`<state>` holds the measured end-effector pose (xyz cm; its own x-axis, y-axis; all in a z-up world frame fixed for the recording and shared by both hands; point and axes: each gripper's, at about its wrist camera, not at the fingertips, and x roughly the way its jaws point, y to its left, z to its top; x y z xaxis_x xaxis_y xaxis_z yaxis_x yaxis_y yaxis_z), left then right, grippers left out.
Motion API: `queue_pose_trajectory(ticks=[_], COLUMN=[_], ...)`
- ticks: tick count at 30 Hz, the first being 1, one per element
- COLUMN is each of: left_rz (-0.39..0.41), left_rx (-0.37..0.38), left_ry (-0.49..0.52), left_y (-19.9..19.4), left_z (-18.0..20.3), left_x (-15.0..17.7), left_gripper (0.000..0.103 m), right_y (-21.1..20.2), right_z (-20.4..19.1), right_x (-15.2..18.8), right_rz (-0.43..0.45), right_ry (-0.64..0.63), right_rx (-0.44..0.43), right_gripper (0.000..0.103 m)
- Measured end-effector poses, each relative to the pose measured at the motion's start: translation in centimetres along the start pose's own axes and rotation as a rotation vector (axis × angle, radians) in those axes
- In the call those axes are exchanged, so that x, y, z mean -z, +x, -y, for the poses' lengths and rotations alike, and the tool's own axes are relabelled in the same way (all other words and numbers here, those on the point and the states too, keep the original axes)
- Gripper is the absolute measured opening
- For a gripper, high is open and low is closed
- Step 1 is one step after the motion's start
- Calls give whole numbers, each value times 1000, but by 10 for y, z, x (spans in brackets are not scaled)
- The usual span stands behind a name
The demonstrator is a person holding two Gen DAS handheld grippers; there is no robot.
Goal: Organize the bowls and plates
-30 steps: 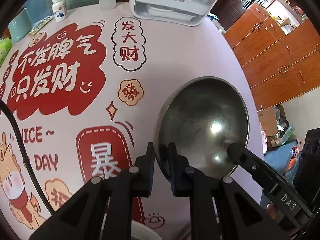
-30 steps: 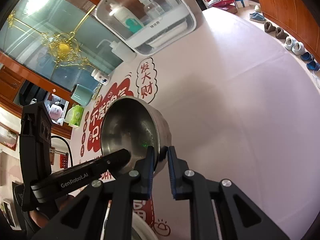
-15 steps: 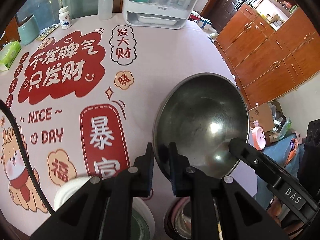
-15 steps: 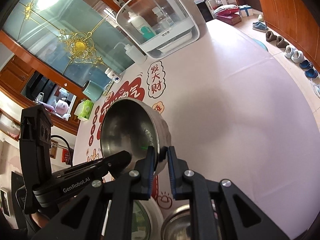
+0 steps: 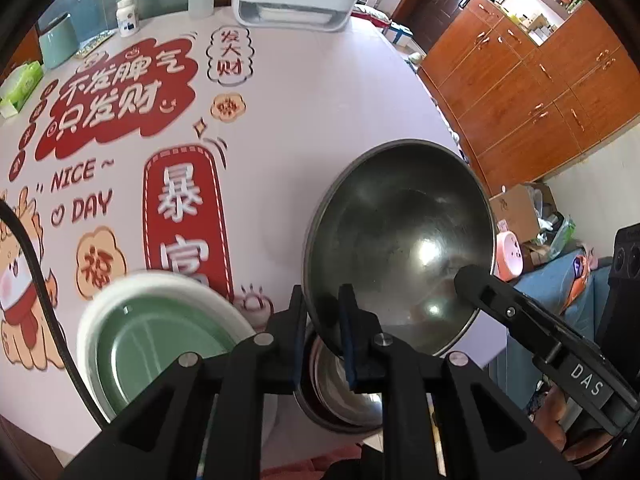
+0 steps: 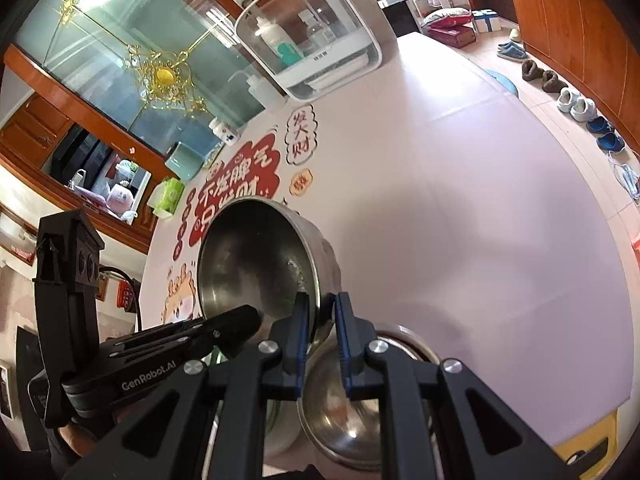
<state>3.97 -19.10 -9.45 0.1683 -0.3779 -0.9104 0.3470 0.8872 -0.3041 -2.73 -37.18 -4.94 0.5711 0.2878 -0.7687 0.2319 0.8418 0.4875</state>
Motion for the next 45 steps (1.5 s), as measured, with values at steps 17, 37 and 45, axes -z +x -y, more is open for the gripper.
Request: queue_pose_trajectory(ticks=[17,37,45], left_rz=[-121,-178,-170], left_rx=[-5,-9,-30], left_ry=[5,8,22], left_y=[29,45,42], left_z=[17,28,32], left_x=[61,69,69], left_gripper=[15,18,24], right_y=[1,16,15], right_z=[35,55,60], right_x=[62,77,77], right_rz=[-103,-170,-159], right_ry=[63,110,131], right_rx=[41,75,70], right_gripper=[13,16,19])
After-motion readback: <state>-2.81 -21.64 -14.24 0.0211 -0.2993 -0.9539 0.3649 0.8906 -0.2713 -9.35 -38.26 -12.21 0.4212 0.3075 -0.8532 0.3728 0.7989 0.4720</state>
